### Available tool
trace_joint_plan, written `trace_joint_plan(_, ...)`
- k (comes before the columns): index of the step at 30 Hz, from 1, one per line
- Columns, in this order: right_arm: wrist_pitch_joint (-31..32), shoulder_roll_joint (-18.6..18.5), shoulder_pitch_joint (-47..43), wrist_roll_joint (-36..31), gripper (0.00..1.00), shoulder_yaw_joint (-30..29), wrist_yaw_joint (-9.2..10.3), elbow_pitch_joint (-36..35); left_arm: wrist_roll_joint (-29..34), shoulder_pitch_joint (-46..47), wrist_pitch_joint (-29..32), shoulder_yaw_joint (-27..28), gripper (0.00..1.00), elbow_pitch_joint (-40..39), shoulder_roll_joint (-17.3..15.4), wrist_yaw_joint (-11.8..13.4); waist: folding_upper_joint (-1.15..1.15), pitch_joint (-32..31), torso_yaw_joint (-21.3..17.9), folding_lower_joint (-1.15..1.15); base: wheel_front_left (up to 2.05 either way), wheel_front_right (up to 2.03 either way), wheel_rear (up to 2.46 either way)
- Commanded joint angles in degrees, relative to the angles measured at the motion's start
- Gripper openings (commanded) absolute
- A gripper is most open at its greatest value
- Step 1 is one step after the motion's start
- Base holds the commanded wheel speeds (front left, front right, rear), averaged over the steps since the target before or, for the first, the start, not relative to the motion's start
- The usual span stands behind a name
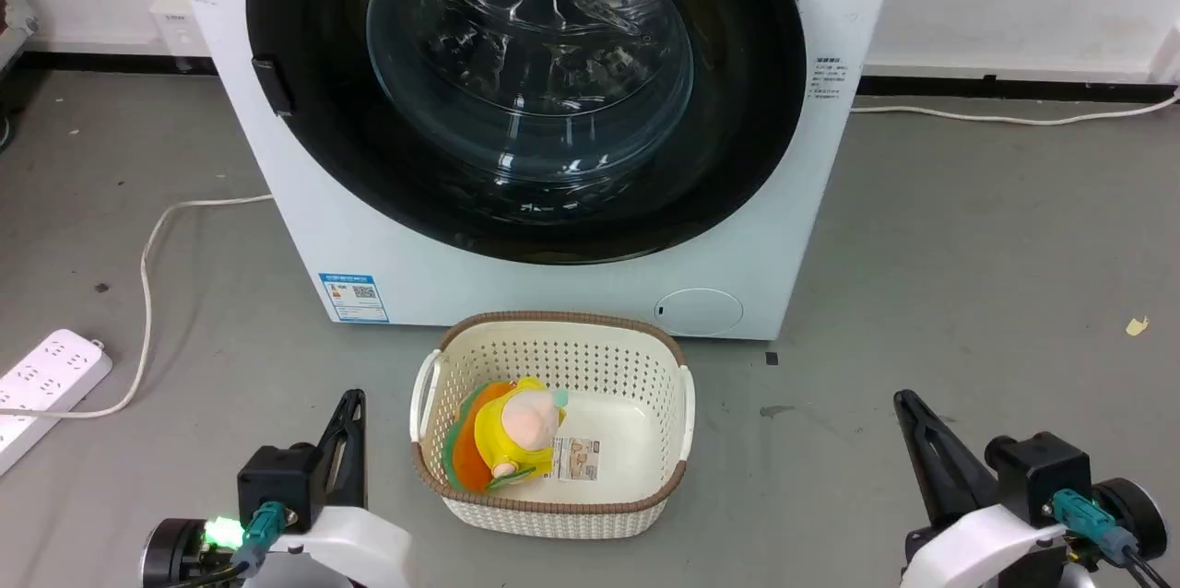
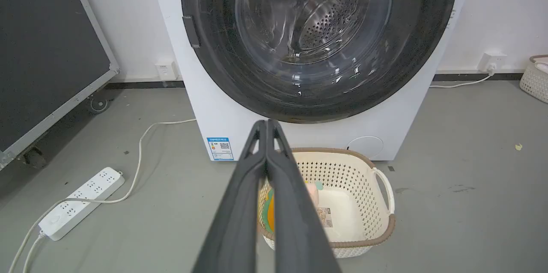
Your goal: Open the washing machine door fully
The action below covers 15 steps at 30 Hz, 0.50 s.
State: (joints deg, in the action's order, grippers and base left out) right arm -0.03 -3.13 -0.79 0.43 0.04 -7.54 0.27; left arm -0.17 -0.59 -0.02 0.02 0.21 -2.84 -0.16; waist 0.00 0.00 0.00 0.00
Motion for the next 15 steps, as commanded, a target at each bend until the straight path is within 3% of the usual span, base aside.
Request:
trace_joint_plan(1, 0.0, 0.2, 0.8, -0.4, 0.00, 0.0, 0.05, -0.3, 0.2, 0.6, 0.0, 0.0, 0.00, -0.2, 0.0, 0.2, 0.00, 0.0, 0.0, 0.00, 0.00, 0.00, 0.00)
trace_joint_plan(15, 0.0, 0.2, 0.8, -0.4, 0.00, 0.0, 0.05, -0.3, 0.2, 0.6, 0.0, 0.0, 0.00, -0.2, 0.0, 0.2, 0.00, 0.0, 0.0, 0.00, 0.00, 0.00, 0.00)
